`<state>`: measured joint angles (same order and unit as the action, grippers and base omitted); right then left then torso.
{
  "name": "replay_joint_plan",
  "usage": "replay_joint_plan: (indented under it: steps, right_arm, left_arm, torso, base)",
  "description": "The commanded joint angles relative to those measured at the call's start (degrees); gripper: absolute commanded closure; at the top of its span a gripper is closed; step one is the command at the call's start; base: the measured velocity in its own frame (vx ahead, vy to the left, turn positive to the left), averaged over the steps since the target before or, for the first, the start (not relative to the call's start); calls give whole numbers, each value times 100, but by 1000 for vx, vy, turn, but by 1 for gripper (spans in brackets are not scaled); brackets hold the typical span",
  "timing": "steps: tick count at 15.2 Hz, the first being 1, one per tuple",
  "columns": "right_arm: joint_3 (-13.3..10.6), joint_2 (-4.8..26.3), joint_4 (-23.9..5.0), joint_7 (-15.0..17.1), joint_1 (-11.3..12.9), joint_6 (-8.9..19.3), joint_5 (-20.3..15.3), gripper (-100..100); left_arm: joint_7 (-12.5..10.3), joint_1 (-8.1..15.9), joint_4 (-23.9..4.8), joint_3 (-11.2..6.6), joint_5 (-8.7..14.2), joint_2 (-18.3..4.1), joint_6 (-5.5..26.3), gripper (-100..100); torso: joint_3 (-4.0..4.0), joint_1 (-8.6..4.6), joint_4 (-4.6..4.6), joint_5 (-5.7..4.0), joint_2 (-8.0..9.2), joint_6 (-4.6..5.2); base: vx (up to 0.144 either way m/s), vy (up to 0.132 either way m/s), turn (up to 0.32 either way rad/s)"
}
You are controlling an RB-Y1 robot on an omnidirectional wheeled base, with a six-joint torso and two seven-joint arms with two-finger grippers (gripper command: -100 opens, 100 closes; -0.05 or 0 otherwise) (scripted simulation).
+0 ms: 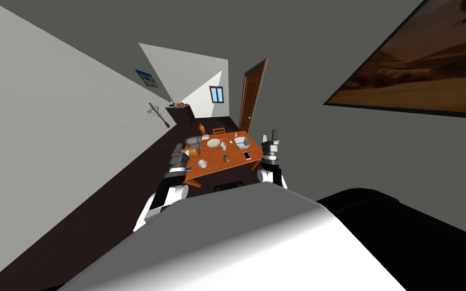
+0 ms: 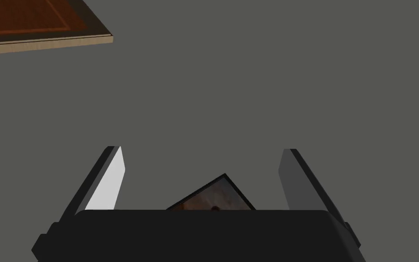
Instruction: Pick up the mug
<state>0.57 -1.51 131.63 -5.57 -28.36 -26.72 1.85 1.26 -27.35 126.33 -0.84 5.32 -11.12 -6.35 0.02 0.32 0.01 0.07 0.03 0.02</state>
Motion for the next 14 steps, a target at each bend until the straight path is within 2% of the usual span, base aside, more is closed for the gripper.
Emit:
replay_joint_plan:
  steps: [1,6,7,10,12,13,14]
  right_arm:
    - [0,0,0,0,0,0,0,0]
    - [0,0,0,0,0,0,0,0]
    - [0,0,0,0,0,0,0,0]
    - [0,0,0,0,0,0,0,0]
    - [0,0,0,0,0,0,0,0]
    - [1,0,0,0,-1,0,0,0]
    - [0,0,0,0,0,0,0,0]
  left_arm:
    - [-35,-14,-127,-55,137,-138,286,-100]
    - [-78,-1,-313,-137,344,-323,909,-100]
    - [-78,-1,-313,-137,344,-323,919,-100]
    - [-125,13,-514,-224,567,-508,1342,-100]
    - [-125,13,-514,-224,567,-508,1515,-100]
    - [-149,21,-619,-269,683,-600,1695,-100]
    - [-149,21,-619,-269,683,-600,1826,-100]
  torso:
    - [0,0,0,0,0,0]
    - [-1,5,-1,1,-1,1]
    - [-1,3,0,1,-1,0]
    - [-2,-5,-1,-1,-3,1]
    - [1,2,0,0,2,0]
    - [0,-1,0,0,-1,-3]
    - [-2,0,-1,0,-3,2]
  base:
    - [-18,73,-268]
    - [-17,73,-249]
    - [-10,49,-98]
    - [-25,54,-293]
    - [-28,68,-172]
    - [-19,61,-234]
    - [-21,66,-253]
